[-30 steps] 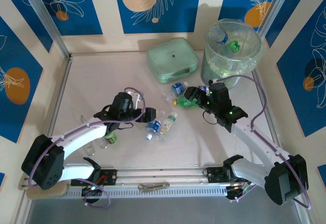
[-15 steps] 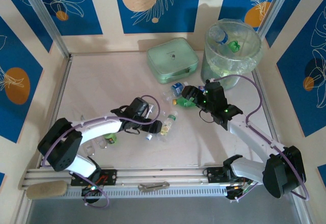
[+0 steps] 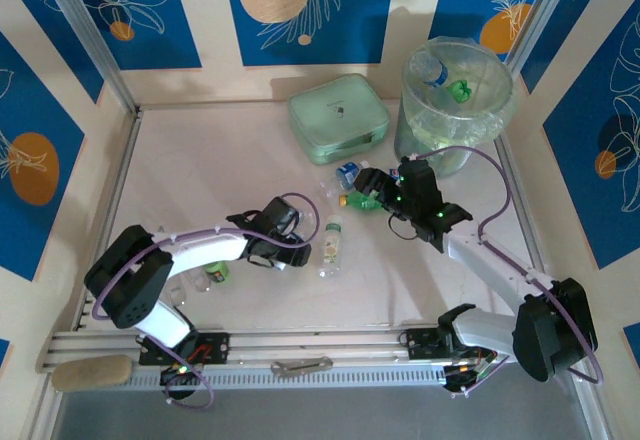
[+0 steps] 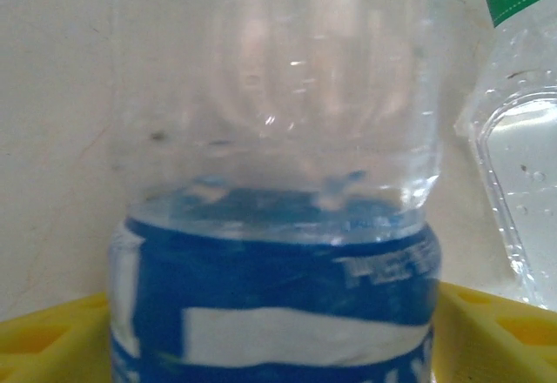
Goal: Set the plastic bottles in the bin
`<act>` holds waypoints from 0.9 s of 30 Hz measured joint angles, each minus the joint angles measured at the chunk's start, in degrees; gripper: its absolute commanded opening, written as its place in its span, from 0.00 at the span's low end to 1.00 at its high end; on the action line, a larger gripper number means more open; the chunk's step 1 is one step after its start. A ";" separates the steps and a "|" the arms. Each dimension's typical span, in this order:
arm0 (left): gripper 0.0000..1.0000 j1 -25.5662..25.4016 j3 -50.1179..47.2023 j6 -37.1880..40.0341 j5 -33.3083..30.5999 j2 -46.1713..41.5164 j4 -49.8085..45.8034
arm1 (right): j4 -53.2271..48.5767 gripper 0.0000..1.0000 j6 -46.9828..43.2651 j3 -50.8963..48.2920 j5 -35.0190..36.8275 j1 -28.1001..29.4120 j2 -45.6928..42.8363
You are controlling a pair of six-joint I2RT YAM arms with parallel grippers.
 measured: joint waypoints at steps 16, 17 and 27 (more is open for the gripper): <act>0.53 -0.02 -0.13 1.07 -1.86 1.64 2.82 | 0.44 1.00 0.44 0.90 -1.29 0.20 2.86; 0.53 -0.02 -0.44 1.07 -1.86 0.92 3.19 | 0.94 1.00 0.42 0.92 -1.81 0.26 3.26; 0.55 0.00 -0.96 -0.13 0.79 -10.34 9.88 | 11.13 0.96 -1.01 1.66 -13.25 1.81 7.58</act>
